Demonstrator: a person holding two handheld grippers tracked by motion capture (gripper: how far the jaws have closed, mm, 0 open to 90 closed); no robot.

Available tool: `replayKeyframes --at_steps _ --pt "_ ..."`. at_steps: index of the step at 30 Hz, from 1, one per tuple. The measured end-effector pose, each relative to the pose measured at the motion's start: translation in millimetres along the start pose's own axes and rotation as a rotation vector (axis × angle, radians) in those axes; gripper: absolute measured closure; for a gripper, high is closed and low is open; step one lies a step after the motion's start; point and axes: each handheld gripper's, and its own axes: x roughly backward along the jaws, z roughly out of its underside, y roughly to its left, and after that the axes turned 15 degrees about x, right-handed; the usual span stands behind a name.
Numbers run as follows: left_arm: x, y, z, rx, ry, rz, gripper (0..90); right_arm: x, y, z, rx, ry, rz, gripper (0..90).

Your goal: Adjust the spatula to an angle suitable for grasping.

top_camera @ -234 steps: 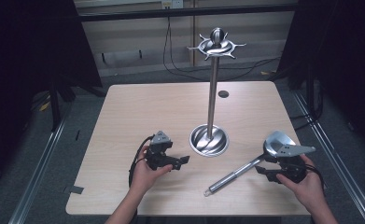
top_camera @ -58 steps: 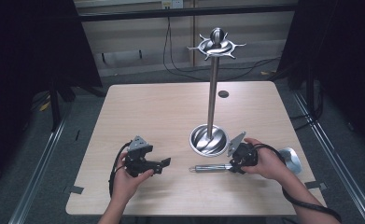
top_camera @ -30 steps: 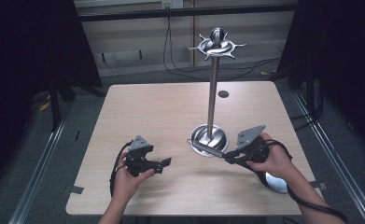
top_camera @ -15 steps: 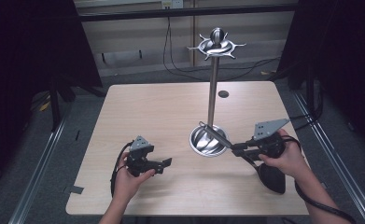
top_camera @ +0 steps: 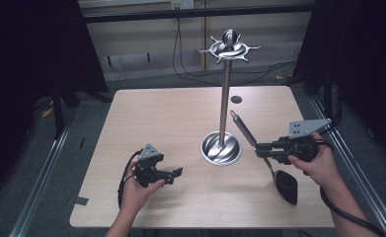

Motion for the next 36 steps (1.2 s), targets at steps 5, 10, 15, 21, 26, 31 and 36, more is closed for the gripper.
replayKeyframes --at_steps 5,10,15,21,26,31,36 --pt "-1.0 -0.4 0.0 -0.001 0.000 0.007 6.9 8.0 -3.6 -2.5 -0.015 -0.037 0.013 76.0" --pt "-1.3 0.1 0.0 -0.006 0.005 0.008 6.8 15.3 -7.0 -2.2 -0.035 -0.085 0.030 76.0" --pt "-1.6 0.5 -0.1 -0.005 0.006 0.005 6.8 22.2 -10.7 0.3 -0.079 -0.152 0.061 76.0" --pt "-3.0 0.3 0.0 -0.002 0.003 0.008 6.8 24.7 -12.2 -2.4 -0.109 -0.189 0.127 76.0" --pt "-4.0 0.6 0.6 0.001 0.007 0.008 6.8 23.5 -8.9 -9.9 -0.101 -0.187 0.181 76.0" --pt "-3.8 0.2 0.4 -0.002 0.008 0.012 6.9 21.7 -6.9 -14.9 -0.100 -0.196 0.228 76.0" --pt "-3.9 0.2 0.5 -0.004 0.008 0.011 6.8 24.3 -6.9 -18.5 -0.124 -0.225 0.267 76.0"
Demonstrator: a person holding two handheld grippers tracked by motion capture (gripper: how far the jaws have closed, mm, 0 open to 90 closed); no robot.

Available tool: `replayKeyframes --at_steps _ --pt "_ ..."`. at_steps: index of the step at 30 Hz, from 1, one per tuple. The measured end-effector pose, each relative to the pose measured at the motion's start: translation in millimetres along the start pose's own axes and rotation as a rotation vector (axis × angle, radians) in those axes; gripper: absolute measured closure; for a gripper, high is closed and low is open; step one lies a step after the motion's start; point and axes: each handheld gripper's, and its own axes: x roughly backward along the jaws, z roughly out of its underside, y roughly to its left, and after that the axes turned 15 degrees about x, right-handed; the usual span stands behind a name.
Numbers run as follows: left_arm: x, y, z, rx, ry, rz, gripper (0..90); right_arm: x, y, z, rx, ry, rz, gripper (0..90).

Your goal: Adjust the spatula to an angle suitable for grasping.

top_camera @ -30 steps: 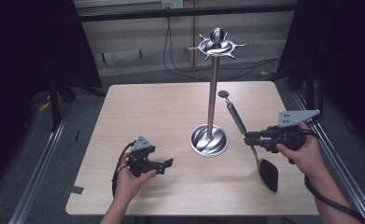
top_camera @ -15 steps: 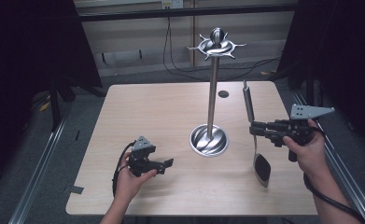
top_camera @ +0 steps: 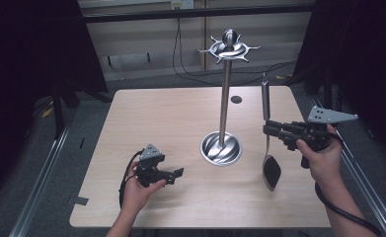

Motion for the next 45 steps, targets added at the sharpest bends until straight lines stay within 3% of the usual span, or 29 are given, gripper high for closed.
replayKeyframes --at_steps 15,45 --pt "0.2 -1.5 -0.2 0.000 -0.001 0.000 6.8 -2.9 9.3 -15.2 0.046 -0.004 0.035 76.0" --pt "-0.3 -2.1 0.3 -0.004 0.004 0.003 6.8 -11.1 14.9 -34.6 0.051 -0.046 0.022 75.9"
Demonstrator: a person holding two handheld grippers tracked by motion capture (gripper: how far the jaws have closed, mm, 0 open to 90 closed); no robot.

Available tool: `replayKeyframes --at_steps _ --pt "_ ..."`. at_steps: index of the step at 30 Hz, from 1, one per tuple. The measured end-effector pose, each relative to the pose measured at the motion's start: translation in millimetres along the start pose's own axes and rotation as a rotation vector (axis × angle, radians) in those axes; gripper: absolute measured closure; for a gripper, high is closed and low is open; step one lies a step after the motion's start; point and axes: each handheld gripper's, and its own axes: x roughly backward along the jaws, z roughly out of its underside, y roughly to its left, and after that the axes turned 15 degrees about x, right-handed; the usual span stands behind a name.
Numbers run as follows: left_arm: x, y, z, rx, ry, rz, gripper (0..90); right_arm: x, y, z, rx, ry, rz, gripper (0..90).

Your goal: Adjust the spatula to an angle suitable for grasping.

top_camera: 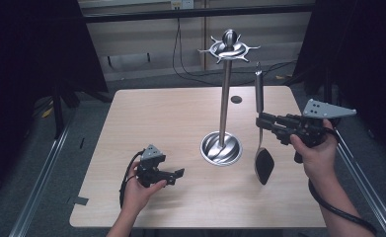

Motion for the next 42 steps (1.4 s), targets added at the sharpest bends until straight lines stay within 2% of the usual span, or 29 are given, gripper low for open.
replayKeyframes --at_steps 18,33,42 --pt "0.8 1.3 -0.2 0.005 -0.008 0.000 6.8 -13.3 2.8 -11.5 0.011 -0.021 -0.013 75.9" --pt "2.3 2.9 -0.3 0.004 -0.002 -0.012 6.8 -21.4 1.9 -9.8 0.012 -0.013 -0.012 75.8" --pt "2.9 2.9 -0.1 0.010 -0.006 -0.003 6.8 -23.5 0.4 -6.3 0.008 -0.008 -0.005 75.8"
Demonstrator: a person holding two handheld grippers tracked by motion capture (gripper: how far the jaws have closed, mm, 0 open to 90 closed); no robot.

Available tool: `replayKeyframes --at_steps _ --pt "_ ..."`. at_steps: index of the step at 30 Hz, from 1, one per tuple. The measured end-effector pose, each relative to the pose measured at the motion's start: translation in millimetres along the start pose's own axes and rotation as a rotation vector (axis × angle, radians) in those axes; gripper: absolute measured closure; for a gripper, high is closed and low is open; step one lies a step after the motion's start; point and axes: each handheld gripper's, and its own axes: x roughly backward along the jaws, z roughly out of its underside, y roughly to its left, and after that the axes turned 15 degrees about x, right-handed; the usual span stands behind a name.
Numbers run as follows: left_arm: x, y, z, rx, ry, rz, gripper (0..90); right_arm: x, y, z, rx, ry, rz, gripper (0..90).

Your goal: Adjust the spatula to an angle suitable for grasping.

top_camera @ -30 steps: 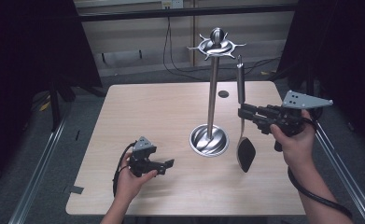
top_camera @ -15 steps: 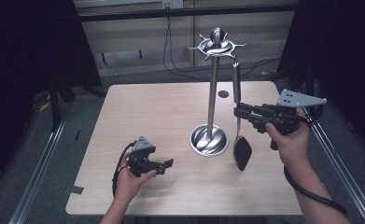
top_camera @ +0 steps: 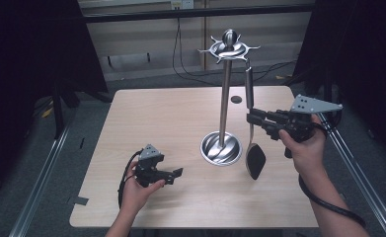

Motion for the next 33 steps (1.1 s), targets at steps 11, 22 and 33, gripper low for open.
replayKeyframes --at_steps 11,22,33 --pt "-0.6 -0.6 0.4 -0.002 0.001 0.000 6.8 -4.4 1.2 1.5 0.002 -0.003 0.005 75.7" --pt "2.2 0.9 -0.8 -0.006 -0.003 0.003 6.8 -11.2 3.2 3.3 0.003 -0.009 0.026 75.4" --pt "4.0 1.4 0.5 -0.003 -0.005 -0.005 6.8 -14.5 2.5 3.8 -0.005 -0.015 0.026 74.5"
